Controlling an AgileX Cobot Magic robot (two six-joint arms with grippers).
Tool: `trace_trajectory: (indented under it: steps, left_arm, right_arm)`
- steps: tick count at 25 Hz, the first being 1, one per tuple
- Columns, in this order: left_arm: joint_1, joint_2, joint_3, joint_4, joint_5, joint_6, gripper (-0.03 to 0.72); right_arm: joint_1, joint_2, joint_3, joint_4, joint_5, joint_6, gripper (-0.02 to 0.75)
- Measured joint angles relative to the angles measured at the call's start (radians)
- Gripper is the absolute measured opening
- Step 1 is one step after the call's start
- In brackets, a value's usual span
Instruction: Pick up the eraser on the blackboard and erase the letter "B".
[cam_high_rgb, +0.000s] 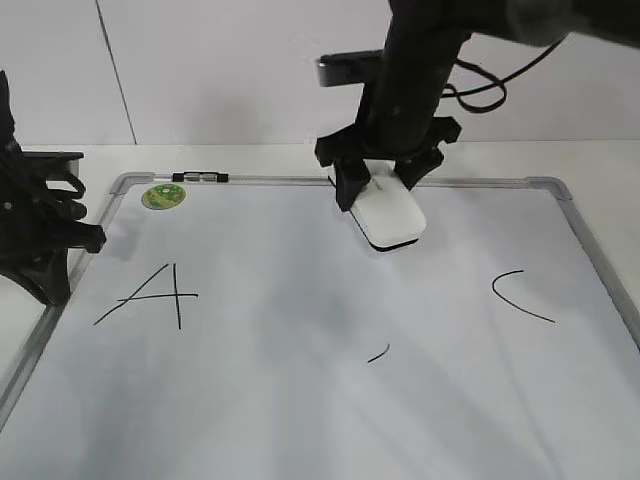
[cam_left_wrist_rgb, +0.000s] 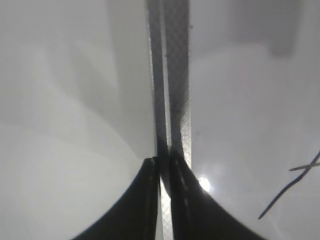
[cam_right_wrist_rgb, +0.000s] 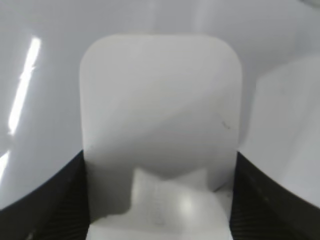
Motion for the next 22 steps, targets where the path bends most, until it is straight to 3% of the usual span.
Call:
trace_trajectory:
  steps: [14, 18, 22]
  left_arm:
    - [0.0, 0.0, 0.0, -0.011, 0.0, 0.0, 0.032]
    - [0.0, 0.0, 0.0, -0.012, 0.0, 0.0, 0.032]
    - [0.0, 0.0, 0.0, -0.012, 0.0, 0.0, 0.032]
  right_arm:
    - [0.116, -0.269, 0.494, 0.03, -0.004, -0.004, 0.547]
    - [0.125, -0.269, 0.548, 0.037, -0.021, -0.004, 0.547]
    - [0.125, -0.269, 0.566, 0.029, -0.132, -0.004, 0.547]
